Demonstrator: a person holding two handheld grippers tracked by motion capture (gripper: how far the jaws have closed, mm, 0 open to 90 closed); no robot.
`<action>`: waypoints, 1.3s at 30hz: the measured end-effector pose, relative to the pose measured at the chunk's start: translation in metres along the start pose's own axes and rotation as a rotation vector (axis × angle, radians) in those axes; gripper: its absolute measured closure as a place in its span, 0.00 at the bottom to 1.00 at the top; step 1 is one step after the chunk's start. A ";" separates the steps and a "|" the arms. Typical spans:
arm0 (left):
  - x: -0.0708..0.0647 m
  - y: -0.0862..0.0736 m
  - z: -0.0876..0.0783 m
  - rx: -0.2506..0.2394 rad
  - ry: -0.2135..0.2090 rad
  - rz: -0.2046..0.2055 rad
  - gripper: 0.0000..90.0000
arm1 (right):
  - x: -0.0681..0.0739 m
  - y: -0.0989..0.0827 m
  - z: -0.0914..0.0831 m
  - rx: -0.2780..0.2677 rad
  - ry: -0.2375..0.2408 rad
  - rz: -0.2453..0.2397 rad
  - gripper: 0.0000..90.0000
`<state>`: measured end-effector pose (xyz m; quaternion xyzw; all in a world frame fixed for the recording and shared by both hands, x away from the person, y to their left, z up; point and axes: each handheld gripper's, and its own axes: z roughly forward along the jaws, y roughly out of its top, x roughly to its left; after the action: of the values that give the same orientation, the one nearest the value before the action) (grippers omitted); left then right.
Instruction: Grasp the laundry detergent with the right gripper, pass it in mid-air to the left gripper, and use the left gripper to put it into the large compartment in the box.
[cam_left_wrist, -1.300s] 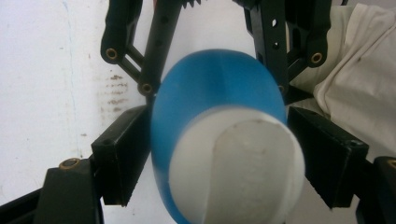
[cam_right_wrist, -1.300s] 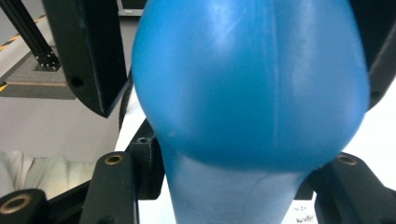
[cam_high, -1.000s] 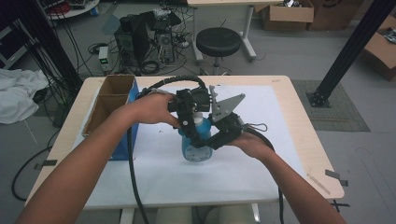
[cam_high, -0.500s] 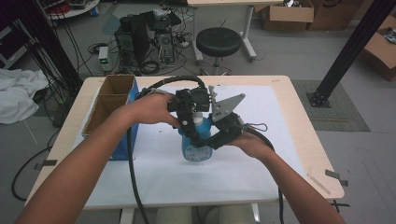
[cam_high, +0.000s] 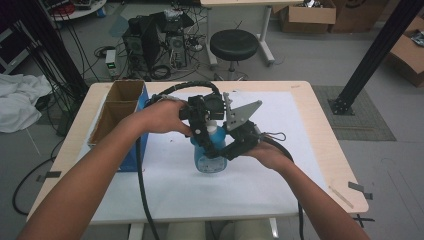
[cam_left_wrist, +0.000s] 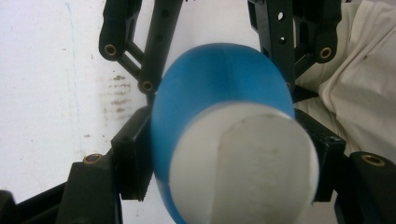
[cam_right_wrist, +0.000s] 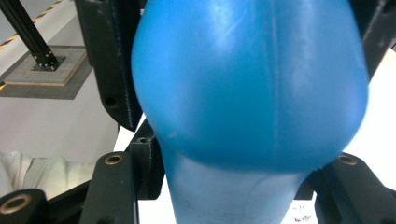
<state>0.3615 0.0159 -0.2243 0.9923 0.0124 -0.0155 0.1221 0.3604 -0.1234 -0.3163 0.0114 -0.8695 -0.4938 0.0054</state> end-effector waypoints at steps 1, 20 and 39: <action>0.000 0.000 0.000 -0.002 -0.001 -0.004 0.38 | 0.000 0.000 0.000 0.001 -0.001 0.001 0.49; -0.001 0.000 0.001 -0.012 -0.008 0.010 0.41 | 0.002 -0.001 0.000 0.001 0.004 0.001 0.49; -0.003 0.003 0.001 -0.021 0.016 0.038 0.42 | 0.002 -0.003 -0.004 0.004 -0.015 -0.028 0.47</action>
<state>0.3582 0.0125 -0.2239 0.9911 -0.0055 -0.0053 0.1328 0.3587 -0.1281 -0.3165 0.0198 -0.8703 -0.4920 -0.0079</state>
